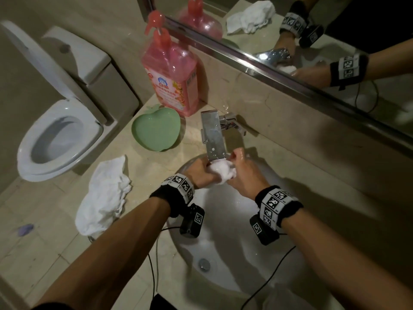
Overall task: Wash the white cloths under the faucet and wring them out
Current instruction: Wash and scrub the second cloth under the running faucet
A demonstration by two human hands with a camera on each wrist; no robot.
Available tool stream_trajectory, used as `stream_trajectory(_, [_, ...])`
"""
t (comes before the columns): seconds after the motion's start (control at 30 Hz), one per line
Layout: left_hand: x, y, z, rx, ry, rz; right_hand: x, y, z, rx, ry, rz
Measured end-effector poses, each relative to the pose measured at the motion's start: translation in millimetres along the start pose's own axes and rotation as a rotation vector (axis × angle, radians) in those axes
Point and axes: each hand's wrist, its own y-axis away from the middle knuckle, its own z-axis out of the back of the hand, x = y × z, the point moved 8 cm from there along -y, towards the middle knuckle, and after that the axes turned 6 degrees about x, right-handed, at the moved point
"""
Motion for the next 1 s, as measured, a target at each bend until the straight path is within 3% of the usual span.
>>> stream_trajectory(0.07, [-0.1,-0.7,1.7,-0.033,0.099,-0.036,-4.5,0.3,4.5,-0.005,-0.005,-0.02])
stream_trajectory(0.23, [-7.1,-2.3,13.7,-0.077,0.074,-0.142,-13.5,0.2,6.1,0.11,-0.088,-0.025])
stream_trajectory(0.37, [14.5,-4.2,19.9,-0.12,0.21,-0.045,-25.5,1.3,4.2,0.093,-0.406,-0.114])
stream_trajectory(0.47, [15.6,-1.3,29.6,-0.21,0.269,-0.056,-33.7,-0.5,-0.5,0.081,-0.573,-0.193])
stream_trajectory(0.6, [20.0,2.8,44.1,-0.265,0.182,-0.087,-37.4,-0.7,0.1,0.041,-0.558,-0.219])
stream_trajectory(0.77, [29.9,6.7,46.8,-0.232,0.082,-0.058,-21.9,2.0,-4.5,0.134,-0.467,-0.125])
stream_trajectory(0.87, [34.8,11.0,49.9,-0.236,0.124,-0.019,-9.3,4.3,1.4,0.047,-0.415,-0.043])
stream_trajectory(1.0, [33.5,16.1,53.1,-0.232,-0.048,0.029,-2.7,3.1,4.2,-0.026,-0.413,0.004])
